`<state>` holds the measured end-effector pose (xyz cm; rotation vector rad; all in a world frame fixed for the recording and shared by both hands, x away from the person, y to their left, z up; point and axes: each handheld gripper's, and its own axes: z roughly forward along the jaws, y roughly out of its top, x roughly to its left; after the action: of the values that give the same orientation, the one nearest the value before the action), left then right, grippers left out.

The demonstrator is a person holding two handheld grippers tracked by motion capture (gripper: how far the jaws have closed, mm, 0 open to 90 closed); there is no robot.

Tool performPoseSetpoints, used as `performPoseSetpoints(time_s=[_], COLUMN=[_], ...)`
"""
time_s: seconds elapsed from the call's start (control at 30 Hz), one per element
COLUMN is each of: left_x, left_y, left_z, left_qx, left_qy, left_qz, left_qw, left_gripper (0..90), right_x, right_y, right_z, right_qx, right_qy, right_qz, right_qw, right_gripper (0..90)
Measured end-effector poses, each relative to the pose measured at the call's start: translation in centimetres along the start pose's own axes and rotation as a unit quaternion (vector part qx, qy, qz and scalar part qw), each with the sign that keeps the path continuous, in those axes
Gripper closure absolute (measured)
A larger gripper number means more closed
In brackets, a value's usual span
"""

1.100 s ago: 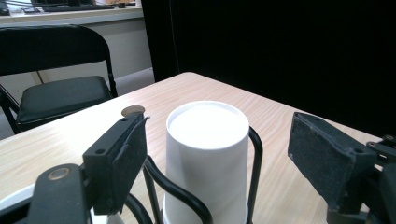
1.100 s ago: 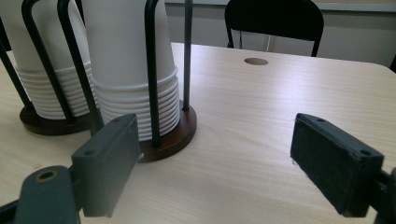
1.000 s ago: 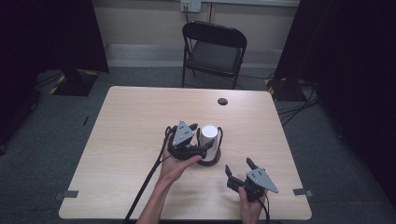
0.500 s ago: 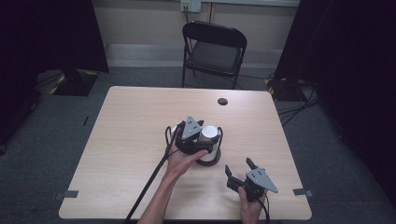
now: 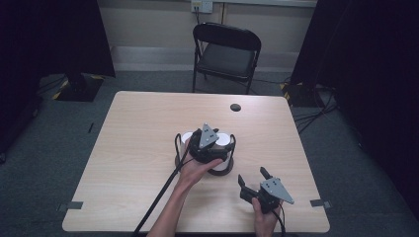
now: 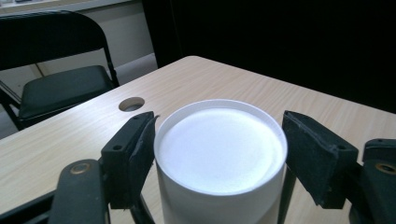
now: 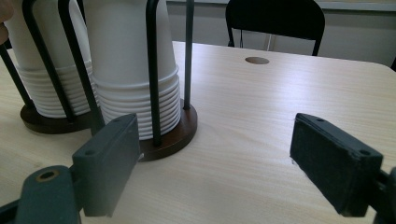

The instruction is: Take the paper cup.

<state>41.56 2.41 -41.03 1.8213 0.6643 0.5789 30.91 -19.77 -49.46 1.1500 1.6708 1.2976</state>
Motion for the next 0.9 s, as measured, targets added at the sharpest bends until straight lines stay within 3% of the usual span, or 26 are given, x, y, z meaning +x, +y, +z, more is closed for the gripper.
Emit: performPoseSetpoints(time_s=[0.2,0.9], left_x=[0.3,0.1], left_y=[0.0,0.7], left_z=[-0.1,-1.1], left_qx=[-0.002,-0.027], left_qy=[-0.009,-0.007], left_qz=[0.008,-0.01], left_qw=[0.9999,0.9996], left_gripper=[34.0,34.3], right_x=[0.0,0.0], right_y=[0.0,0.0], right_z=[0.0,0.0], right_qx=[0.0,0.001], right_qy=[0.0,0.001], right_qz=[-0.001,0.0], right_qw=[1.0,1.0], right_gripper=[15.5,15.5])
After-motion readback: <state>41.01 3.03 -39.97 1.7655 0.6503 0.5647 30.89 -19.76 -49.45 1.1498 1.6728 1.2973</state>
